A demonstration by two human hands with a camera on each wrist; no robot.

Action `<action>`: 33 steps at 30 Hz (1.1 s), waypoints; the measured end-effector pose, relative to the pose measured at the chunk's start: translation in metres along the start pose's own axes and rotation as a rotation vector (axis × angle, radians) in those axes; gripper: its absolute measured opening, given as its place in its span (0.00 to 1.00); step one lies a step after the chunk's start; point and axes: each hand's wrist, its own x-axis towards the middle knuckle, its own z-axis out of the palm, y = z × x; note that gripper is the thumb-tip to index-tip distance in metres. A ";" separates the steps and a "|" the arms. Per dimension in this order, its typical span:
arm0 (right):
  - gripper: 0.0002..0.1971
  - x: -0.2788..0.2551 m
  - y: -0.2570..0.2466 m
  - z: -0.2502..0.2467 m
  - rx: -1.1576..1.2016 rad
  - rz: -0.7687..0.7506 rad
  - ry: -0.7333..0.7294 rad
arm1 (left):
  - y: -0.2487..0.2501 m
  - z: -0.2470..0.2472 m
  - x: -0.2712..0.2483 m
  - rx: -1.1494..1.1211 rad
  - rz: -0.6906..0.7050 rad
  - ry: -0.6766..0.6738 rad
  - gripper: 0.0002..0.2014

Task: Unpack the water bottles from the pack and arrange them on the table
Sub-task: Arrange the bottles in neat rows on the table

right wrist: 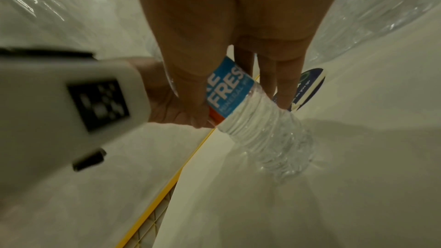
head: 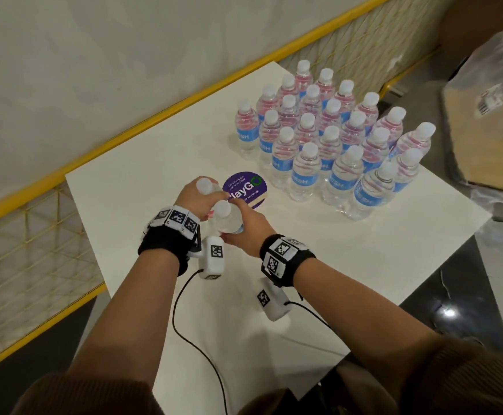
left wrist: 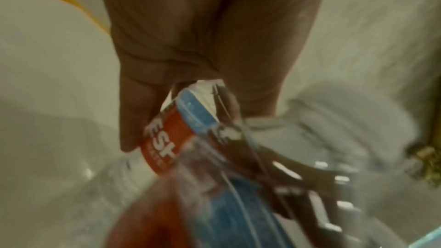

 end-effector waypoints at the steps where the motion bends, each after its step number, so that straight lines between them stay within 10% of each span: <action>1: 0.36 -0.003 0.004 -0.004 0.015 0.014 0.011 | -0.001 0.002 0.001 0.031 0.025 -0.017 0.12; 16: 0.33 -0.097 0.086 -0.109 0.158 0.178 0.498 | 0.063 0.145 -0.036 -0.175 0.239 -0.157 0.32; 33: 0.34 -0.111 0.110 -0.127 0.249 0.257 0.534 | 0.052 0.195 -0.019 -0.267 0.318 -0.223 0.36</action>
